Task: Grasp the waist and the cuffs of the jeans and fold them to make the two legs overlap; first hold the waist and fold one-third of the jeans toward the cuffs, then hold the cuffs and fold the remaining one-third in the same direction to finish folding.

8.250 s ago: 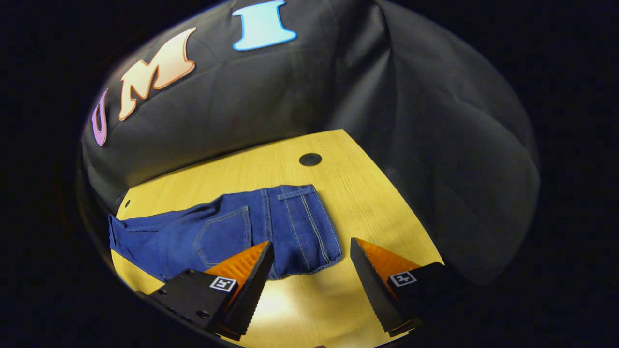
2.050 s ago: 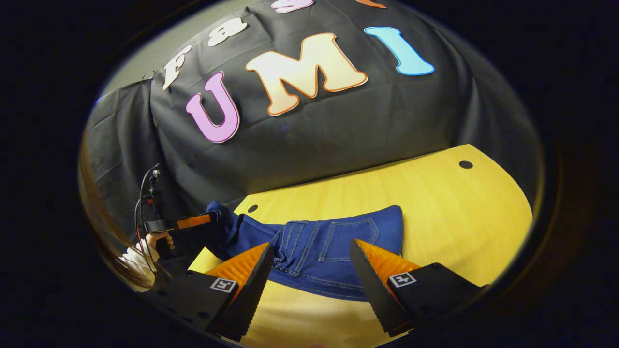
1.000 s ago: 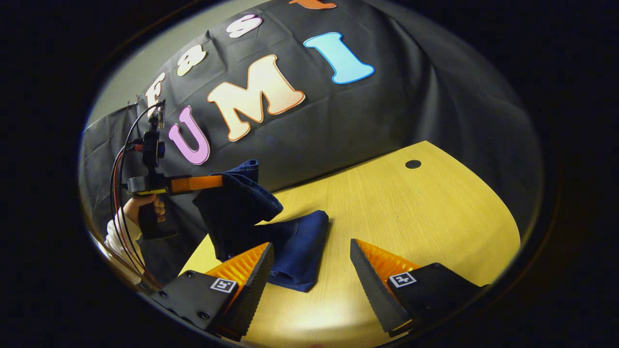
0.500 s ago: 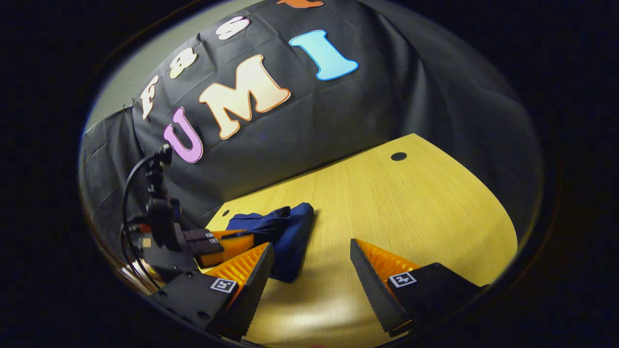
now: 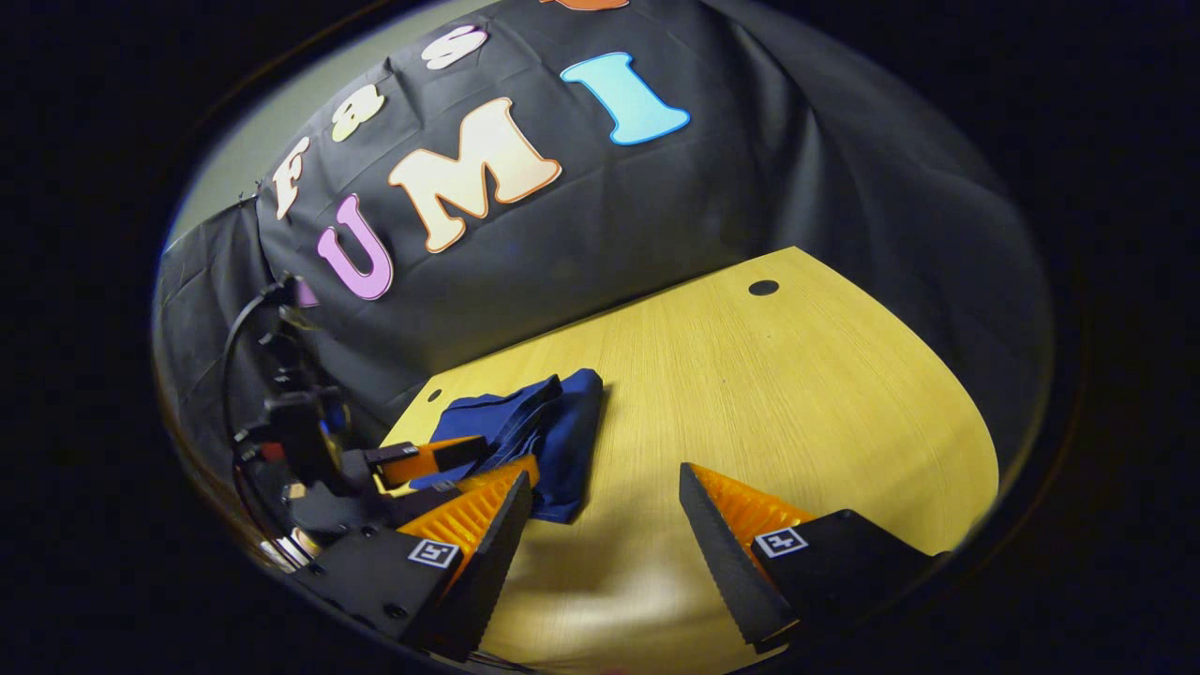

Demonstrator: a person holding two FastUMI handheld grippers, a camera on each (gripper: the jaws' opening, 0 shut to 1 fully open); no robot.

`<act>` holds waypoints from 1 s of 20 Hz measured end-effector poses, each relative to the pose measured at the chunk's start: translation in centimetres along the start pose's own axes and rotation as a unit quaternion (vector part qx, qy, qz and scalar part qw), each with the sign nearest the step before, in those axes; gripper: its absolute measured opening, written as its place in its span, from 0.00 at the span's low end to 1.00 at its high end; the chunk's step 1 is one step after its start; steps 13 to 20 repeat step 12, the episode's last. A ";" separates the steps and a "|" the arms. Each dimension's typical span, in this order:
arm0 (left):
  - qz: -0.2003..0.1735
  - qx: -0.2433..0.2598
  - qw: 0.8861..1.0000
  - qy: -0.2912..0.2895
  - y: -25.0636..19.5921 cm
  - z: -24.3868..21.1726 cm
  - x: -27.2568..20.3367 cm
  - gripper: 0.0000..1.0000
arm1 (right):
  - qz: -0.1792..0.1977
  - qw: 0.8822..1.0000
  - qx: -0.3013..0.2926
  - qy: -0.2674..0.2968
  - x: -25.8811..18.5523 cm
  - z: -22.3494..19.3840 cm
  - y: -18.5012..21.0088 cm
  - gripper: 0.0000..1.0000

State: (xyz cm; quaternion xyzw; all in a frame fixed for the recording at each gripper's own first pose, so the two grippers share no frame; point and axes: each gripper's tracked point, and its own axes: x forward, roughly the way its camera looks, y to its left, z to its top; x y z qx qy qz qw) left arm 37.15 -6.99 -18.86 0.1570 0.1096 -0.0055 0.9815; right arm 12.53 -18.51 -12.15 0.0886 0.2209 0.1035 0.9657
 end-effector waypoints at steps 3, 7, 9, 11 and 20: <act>0.052 -0.042 0.997 -0.037 5.5 2.4 -4.6 0.96 | 0.012 1.000 0.010 -0.014 -0.4 0.4 2.7 0.98; 0.109 -0.084 0.989 -0.052 13.1 2.9 -9.8 0.95 | 0.020 0.999 0.019 -0.035 -0.4 0.9 7.1 0.98; 0.127 -0.099 0.986 -0.048 16.1 1.9 -12.1 0.95 | 0.019 0.999 0.017 -0.048 -0.4 1.2 9.2 0.98; 0.134 -0.114 0.983 -0.043 18.1 0.5 -13.9 0.95 | 0.016 0.998 0.020 -0.056 -0.2 1.5 11.1 0.98; 0.134 -0.119 0.983 -0.042 18.8 -0.1 -14.5 0.95 | 0.017 0.998 0.023 -0.060 0.0 1.6 12.1 0.98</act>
